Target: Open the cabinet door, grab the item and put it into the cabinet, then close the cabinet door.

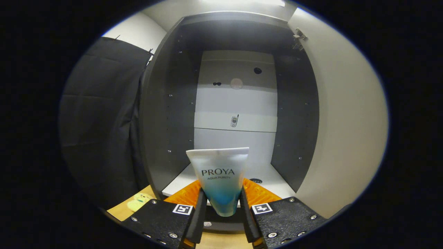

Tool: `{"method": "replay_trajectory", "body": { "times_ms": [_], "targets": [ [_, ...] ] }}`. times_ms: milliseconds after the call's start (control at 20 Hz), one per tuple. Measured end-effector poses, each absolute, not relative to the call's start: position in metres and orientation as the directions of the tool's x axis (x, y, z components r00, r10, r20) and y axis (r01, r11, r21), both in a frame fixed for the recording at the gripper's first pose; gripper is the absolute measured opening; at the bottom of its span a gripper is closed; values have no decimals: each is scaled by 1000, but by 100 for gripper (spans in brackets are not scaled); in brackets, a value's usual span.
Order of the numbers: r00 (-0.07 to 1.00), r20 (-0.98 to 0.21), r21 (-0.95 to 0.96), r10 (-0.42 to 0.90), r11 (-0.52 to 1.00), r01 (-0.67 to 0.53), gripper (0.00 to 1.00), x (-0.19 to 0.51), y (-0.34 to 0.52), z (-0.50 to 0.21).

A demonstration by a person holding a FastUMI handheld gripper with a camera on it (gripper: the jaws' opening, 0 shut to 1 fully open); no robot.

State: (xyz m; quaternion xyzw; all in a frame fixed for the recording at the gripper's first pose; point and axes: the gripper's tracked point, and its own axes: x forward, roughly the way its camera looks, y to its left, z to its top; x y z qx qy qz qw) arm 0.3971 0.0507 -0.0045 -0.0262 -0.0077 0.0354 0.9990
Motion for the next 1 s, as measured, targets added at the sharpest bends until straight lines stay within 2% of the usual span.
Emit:
{"method": "replay_trajectory", "body": {
  "times_ms": [150, 450, 1000],
  "targets": [
    [996, 22, -68, 87, 994, -85, 48, 432, 53, -3],
    [999, 2, -33, 35, 999, -35, 48, 500, 30, -15],
    [995, -76, 27, 65, 998, -63, 48, 529, 38, -54]
  ]
}}
